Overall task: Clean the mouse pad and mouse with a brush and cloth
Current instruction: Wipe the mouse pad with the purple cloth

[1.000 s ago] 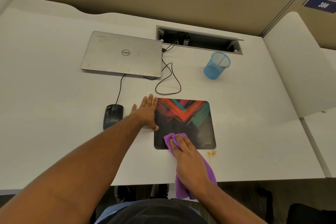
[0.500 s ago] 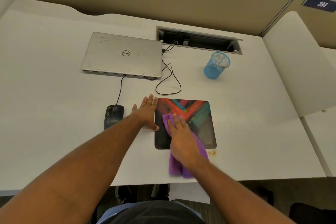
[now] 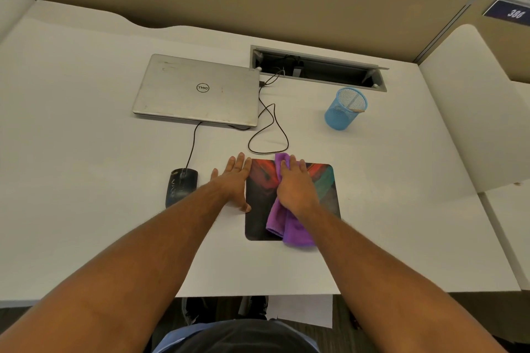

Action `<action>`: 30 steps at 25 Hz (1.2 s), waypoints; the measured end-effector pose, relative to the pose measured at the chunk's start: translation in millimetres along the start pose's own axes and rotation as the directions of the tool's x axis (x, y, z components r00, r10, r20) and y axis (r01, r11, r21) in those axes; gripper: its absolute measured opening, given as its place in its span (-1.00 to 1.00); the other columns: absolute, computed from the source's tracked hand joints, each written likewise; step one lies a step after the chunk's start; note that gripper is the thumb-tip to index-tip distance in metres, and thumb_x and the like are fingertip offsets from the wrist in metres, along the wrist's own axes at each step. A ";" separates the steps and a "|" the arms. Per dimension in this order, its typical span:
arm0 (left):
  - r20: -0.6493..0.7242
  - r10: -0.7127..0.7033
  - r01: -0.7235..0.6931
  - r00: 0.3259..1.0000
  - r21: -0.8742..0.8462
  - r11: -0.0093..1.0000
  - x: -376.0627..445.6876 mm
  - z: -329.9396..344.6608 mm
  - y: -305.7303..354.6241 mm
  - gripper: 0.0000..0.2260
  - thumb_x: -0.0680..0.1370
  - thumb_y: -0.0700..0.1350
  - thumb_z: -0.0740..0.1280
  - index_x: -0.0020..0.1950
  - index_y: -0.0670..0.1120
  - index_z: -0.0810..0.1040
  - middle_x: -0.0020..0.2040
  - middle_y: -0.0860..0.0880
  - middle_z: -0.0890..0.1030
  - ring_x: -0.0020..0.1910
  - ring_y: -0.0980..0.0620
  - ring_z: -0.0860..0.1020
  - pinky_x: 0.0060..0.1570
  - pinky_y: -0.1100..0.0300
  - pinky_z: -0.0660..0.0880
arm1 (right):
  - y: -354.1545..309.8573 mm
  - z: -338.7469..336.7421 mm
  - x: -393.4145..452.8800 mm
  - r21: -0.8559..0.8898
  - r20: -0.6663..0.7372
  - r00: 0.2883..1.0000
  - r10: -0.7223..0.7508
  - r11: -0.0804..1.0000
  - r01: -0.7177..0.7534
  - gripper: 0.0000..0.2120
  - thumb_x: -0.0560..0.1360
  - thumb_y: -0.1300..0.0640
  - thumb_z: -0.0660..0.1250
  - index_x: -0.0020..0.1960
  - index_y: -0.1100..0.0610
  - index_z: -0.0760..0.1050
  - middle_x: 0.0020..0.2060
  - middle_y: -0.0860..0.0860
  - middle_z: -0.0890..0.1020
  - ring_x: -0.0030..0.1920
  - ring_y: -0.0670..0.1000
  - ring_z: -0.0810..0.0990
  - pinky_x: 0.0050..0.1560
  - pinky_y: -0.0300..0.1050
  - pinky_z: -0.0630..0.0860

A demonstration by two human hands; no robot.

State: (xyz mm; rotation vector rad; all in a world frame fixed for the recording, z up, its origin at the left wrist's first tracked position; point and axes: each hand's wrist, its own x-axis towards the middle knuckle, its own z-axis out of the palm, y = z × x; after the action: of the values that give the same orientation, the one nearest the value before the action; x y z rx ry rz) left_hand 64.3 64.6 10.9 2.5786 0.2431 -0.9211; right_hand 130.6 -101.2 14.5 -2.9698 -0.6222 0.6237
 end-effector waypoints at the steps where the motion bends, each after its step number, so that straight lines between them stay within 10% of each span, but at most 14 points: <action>1: -0.001 0.001 -0.001 1.000 -0.005 1.000 -0.2 -0.1 0.1 0.17 0.42 0.11 0.54 0.58 -0.04 -0.39 0.57 -0.05 -0.41 0.56 -0.10 -0.34 0.49 -0.22 -0.16 | -2.6 4.7 -6.3 0.011 -0.024 0.999 -0.021 1.000 0.021 -0.25 0.64 0.21 0.23 0.68 0.09 -0.12 0.68 0.06 -0.09 0.66 0.19 -0.12 0.63 0.10 -0.01; 7: -0.020 0.021 -0.022 1.000 -0.034 0.999 -1.3 2.7 -1.3 0.15 0.44 0.09 0.52 0.58 -0.04 -0.39 0.57 -0.05 -0.41 0.55 -0.07 -0.36 0.49 -0.20 -0.21 | -9.1 55.7 -81.2 -0.066 -0.021 0.932 -0.363 0.930 0.361 -0.23 0.58 0.26 0.19 0.68 0.04 -0.08 0.67 0.00 -0.16 0.66 0.13 -0.21 0.64 0.08 -0.11; 14: -0.031 0.011 -0.012 0.999 -0.053 0.999 -0.5 4.1 -4.4 0.18 0.41 0.08 0.55 0.57 0.00 -0.40 0.56 0.00 -0.42 0.55 -0.05 -0.36 0.49 -0.18 -0.22 | 1.0 -1.4 9.8 -0.007 -0.062 0.998 0.016 1.000 -0.016 -0.28 0.65 0.17 0.24 0.68 0.11 -0.08 0.67 0.10 -0.03 0.65 0.20 -0.06 0.63 0.12 0.04; 21: -0.031 0.018 -0.020 0.999 -0.068 0.997 1.4 2.9 -4.4 0.19 0.39 0.06 0.57 0.57 -0.01 -0.39 0.57 -0.01 -0.42 0.55 -0.03 -0.36 0.49 -0.19 -0.22 | -36.8 30.2 -13.1 -0.062 -0.071 0.965 -0.252 0.967 0.248 -0.16 0.59 0.13 0.31 0.68 0.10 -0.14 0.67 0.11 -0.07 0.66 0.19 -0.11 0.64 0.13 -0.08; 27: -0.059 0.007 -0.013 0.998 -0.102 0.995 -1.7 4.8 -4.7 0.20 0.41 0.05 0.56 0.55 -0.01 -0.44 0.56 0.01 -0.42 0.55 -0.04 -0.35 0.48 -0.17 -0.24 | 15.0 6.3 4.4 0.118 -0.164 0.975 0.153 0.984 -0.134 -0.27 0.56 0.20 0.38 0.64 0.12 0.12 0.57 0.11 0.25 0.56 0.16 0.24 0.55 0.09 0.28; 30: -0.077 0.010 -0.020 0.997 -0.126 0.992 -2.1 6.3 -2.8 0.22 0.40 0.02 0.57 0.55 -0.02 -0.45 0.57 0.02 -0.41 0.55 -0.03 -0.34 0.49 -0.17 -0.25 | -27.9 17.4 -3.0 0.127 -0.207 0.978 0.002 0.992 0.025 -0.29 0.54 0.23 0.35 0.63 0.16 0.15 0.57 0.16 0.24 0.57 0.21 0.18 0.59 0.12 0.18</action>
State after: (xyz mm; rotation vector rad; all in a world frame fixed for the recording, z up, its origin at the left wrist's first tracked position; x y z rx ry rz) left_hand 58.3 64.4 6.9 2.4979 0.2935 -0.7766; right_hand 110.7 -77.5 3.1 -2.8562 -0.5586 0.3330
